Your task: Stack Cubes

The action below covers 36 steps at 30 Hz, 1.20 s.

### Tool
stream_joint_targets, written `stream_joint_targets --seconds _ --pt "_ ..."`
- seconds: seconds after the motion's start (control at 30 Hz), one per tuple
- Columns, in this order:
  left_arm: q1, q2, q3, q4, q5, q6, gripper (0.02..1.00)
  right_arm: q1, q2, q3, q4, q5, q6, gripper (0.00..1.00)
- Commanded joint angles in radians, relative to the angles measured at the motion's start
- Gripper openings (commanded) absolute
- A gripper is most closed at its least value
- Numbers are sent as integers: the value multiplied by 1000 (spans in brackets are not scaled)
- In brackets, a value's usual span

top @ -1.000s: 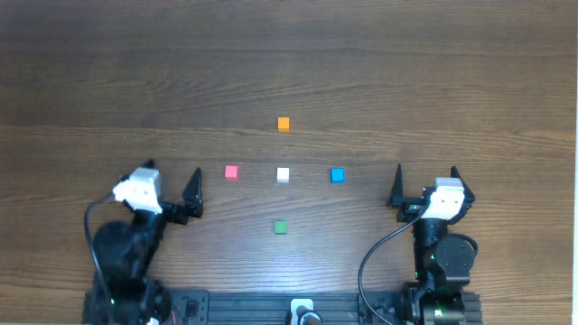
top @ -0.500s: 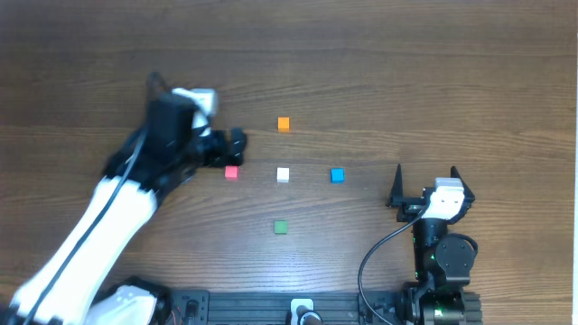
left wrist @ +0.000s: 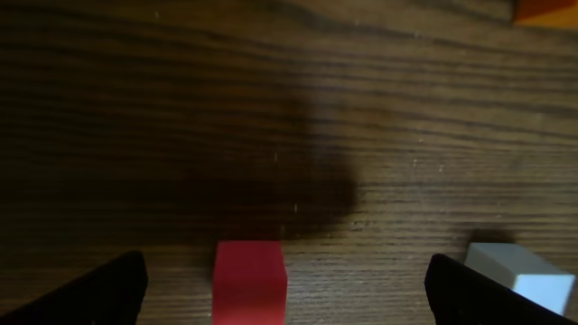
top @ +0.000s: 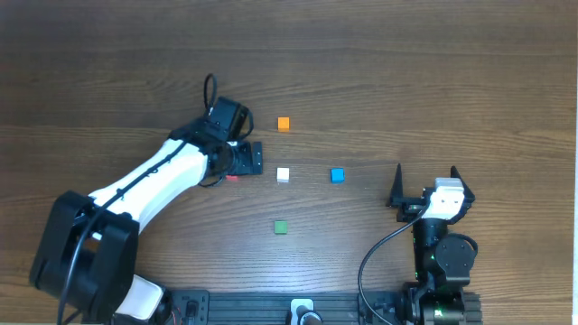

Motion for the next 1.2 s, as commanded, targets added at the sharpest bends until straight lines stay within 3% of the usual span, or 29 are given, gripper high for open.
stream_joint_targets --seconds 0.03,0.5,0.57,0.6,0.73,0.9,1.2 --pt "-6 33 18 -21 -41 -24 985 -5 -8 -6 -3 -8 -5 991" --pt "-40 74 18 -72 -71 16 877 -5 -8 -6 -3 -8 -5 993" --pt "-41 74 18 -69 -71 19 840 -5 -8 -6 -3 -8 -5 993" --pt "-41 74 18 -69 -71 18 744 -5 -8 -6 -3 -8 -5 991" --pt "-41 74 18 -69 -74 18 610 -5 -8 -6 -3 -8 -5 991" --pt "-41 74 18 -69 -82 18 503 -5 -8 -6 -3 -8 -5 993" --pt "-41 74 18 -69 -101 2 474 -5 -8 -6 -3 -8 -5 993"
